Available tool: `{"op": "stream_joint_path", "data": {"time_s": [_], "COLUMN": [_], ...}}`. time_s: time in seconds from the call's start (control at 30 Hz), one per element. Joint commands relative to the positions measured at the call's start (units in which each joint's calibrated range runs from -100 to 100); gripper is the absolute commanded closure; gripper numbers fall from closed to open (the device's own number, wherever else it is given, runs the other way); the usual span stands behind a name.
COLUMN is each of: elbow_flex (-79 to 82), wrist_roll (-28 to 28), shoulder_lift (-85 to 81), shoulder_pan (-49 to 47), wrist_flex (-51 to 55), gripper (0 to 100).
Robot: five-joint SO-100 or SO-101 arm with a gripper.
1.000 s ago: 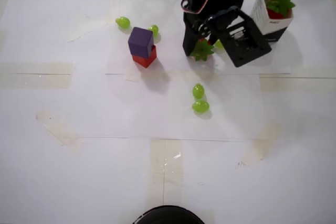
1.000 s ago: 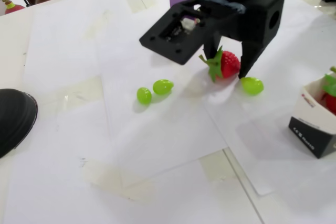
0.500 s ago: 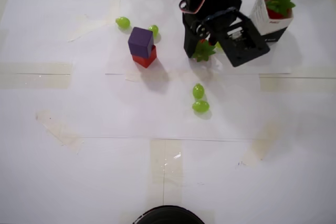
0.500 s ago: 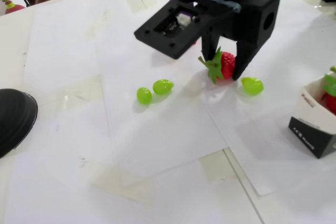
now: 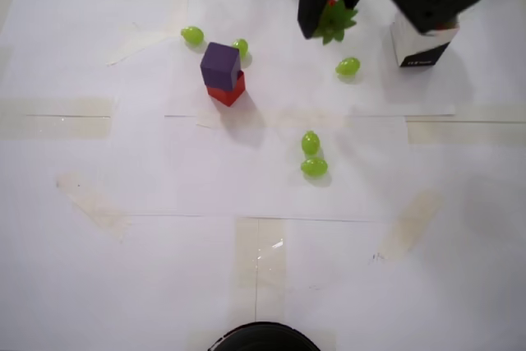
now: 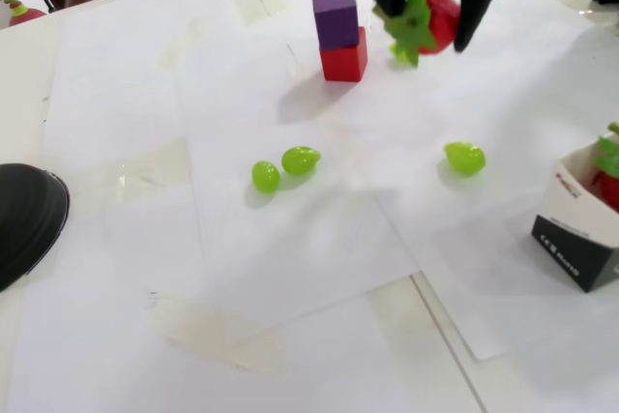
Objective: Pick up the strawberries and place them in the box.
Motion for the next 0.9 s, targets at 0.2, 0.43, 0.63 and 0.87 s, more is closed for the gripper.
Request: {"op": "stream_joint_path", "data": {"time_s": [0.2,0.43,0.63,0.87], "elbow_flex": [-4.13,2.32,6.32,12.50], "wrist_roll": [-5.86,-7.77,-8.69,-8.84], "shoulder_lift": [-6.29,-4.40,-4.06,-3.54], "shoulder_pan": [-15.92,-21.14,-22.61,-22.83], "wrist_flex": [0.55,-7.54,-11.46,-17.91], "gripper": [84,84,84,84]}}
